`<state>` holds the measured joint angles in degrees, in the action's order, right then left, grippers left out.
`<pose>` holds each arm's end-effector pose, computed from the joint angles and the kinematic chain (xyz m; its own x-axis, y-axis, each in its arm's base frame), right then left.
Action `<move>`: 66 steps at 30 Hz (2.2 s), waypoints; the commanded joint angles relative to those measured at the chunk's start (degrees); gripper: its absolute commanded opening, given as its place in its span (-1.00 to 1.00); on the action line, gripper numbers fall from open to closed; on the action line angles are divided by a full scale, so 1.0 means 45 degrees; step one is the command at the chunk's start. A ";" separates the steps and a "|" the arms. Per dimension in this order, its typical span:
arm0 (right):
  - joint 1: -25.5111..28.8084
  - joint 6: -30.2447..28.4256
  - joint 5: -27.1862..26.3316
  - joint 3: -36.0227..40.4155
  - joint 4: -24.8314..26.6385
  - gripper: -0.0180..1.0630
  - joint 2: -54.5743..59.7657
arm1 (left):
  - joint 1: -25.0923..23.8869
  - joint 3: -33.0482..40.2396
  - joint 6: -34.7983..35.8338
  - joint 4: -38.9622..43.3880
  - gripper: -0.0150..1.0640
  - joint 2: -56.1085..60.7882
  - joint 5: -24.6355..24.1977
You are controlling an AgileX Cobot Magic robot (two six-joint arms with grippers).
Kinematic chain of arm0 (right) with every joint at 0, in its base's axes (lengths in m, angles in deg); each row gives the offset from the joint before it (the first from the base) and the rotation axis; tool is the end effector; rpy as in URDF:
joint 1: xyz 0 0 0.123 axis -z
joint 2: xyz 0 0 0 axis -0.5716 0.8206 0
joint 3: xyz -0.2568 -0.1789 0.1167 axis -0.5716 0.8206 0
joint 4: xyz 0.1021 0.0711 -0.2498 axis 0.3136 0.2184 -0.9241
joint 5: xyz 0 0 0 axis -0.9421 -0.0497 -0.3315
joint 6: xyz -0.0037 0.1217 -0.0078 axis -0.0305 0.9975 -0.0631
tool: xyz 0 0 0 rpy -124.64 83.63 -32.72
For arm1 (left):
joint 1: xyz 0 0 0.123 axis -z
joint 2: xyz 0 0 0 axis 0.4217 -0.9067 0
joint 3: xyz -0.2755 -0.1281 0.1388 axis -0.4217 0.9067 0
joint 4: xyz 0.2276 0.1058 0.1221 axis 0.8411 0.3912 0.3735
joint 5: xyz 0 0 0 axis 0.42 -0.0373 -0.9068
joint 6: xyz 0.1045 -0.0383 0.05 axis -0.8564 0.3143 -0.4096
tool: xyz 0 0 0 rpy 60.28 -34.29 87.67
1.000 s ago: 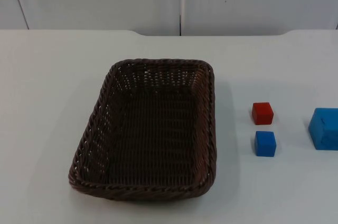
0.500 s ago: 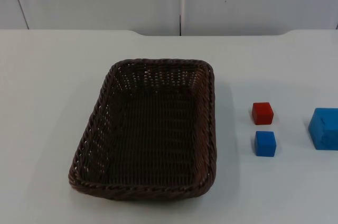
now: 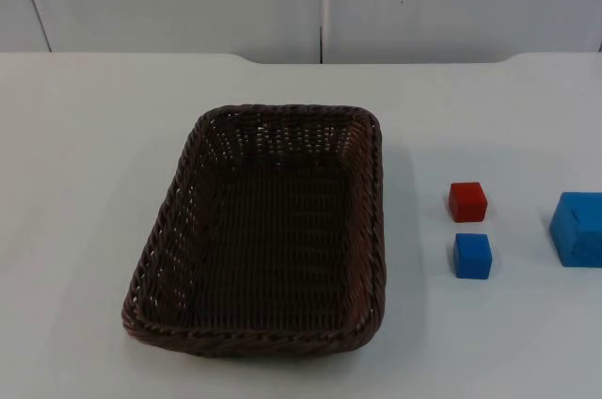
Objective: Pick up the basket with the left hand and place the largest block into the basket with the right hand.
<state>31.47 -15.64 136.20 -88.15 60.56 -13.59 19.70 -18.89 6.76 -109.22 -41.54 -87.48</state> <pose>-0.0042 0.0005 0.2792 -0.4586 -0.0497 -0.8872 -0.0751 0.9970 -0.0170 0.2301 -0.0249 0.3683 -0.6624 -0.0260 -0.7487 0.2167 0.9500 -0.2248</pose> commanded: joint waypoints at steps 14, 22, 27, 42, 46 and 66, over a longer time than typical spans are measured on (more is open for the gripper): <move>0.0079 -0.0125 0.0025 -0.0018 -0.0011 0.98 -0.0050 | 0.2223 -0.1471 0.0104 0.0286 0.97 -0.3482 0.0368; 0.0079 -0.0125 0.0025 -0.0018 -0.0011 0.98 -0.0050 | 0.2361 -0.2406 0.1009 0.1096 0.97 -0.5925 0.0325; 0.0079 -0.0125 0.0025 -0.0018 -0.0011 0.98 -0.0050 | 0.2380 -0.2832 0.1009 0.1102 0.97 -0.7253 0.0223; 0.0079 -0.0102 0.0025 -0.0018 -0.0091 0.98 -0.0050 | 0.2862 -0.3531 0.1358 0.1105 0.97 -1.1096 -0.0129; 0.0079 -0.0102 0.0025 -0.0018 -0.0091 0.98 -0.0050 | 0.3209 -0.3588 0.1572 0.1105 0.97 -1.1677 0.0030; 0.0079 -0.0102 0.0025 -0.0018 -0.0091 0.98 -0.0050 | 0.3748 -0.3611 0.2039 0.0566 0.86 -1.3666 0.1757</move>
<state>31.47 -15.64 136.20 -88.15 60.15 -13.59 36.21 -34.87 15.40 -105.45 -102.46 -80.40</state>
